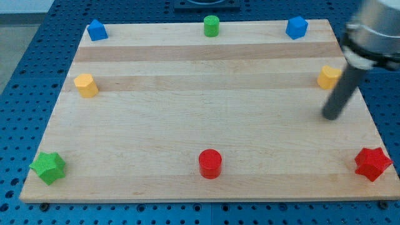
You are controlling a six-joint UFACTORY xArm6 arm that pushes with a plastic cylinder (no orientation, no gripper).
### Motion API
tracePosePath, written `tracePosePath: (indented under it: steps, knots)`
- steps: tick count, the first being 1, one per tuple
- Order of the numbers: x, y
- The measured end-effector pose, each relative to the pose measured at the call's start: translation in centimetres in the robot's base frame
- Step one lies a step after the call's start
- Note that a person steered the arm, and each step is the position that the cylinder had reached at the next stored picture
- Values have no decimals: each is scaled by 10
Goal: Push the red circle towards the right and up a bit
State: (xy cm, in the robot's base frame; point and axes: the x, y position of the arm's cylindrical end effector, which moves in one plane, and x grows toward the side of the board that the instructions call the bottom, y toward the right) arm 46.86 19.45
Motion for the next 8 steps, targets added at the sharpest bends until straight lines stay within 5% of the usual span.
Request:
tracePosePath:
  steps: [2, 3, 4, 5, 8]
  knots:
    - [2, -188]
    - [46, -275]
    - [90, -303]
    - [131, -255]
    - [57, -133]
